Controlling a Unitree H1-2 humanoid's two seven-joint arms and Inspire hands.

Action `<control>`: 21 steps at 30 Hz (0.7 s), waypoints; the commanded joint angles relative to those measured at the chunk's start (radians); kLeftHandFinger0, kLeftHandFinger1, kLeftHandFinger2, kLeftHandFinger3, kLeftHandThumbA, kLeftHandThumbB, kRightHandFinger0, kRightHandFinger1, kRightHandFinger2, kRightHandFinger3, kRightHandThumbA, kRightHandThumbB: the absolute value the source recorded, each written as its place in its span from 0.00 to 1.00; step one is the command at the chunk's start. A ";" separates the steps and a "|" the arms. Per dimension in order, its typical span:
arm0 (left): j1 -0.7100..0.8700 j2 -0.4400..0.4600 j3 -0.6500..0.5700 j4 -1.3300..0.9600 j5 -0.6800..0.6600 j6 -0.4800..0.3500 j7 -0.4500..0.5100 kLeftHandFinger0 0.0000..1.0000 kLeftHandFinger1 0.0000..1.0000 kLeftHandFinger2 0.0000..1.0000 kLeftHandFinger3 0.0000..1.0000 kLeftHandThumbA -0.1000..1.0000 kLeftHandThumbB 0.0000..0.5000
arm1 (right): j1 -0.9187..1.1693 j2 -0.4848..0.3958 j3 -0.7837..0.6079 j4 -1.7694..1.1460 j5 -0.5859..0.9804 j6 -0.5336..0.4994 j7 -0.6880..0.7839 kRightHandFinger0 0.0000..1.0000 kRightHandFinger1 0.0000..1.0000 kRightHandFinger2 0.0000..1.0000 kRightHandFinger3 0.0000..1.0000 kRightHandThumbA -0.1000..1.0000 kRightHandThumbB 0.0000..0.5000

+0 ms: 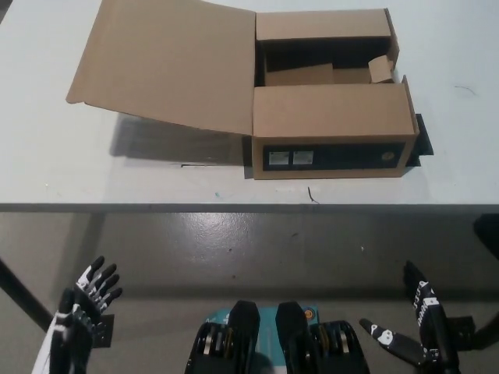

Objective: A small storge box is placed at the center of the table and the robot uses its left hand to push the lid and close it

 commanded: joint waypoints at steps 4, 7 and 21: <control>-0.007 0.041 0.012 -0.236 -0.384 0.067 -0.083 1.00 1.00 1.00 1.00 1.00 0.45 | -0.019 0.003 -0.024 -0.012 0.030 -0.083 0.004 1.00 1.00 1.00 1.00 1.00 0.67; -0.054 0.045 0.019 -0.236 -0.478 0.075 -0.100 1.00 1.00 1.00 1.00 1.00 0.47 | -0.020 0.001 -0.027 -0.015 0.032 -0.083 0.005 1.00 1.00 1.00 1.00 1.00 0.67; -0.322 0.018 0.039 -0.058 -0.579 0.277 -0.057 1.00 1.00 1.00 1.00 1.00 0.49 | -0.002 0.008 -0.020 -0.025 0.019 -0.083 -0.006 1.00 1.00 1.00 1.00 1.00 0.66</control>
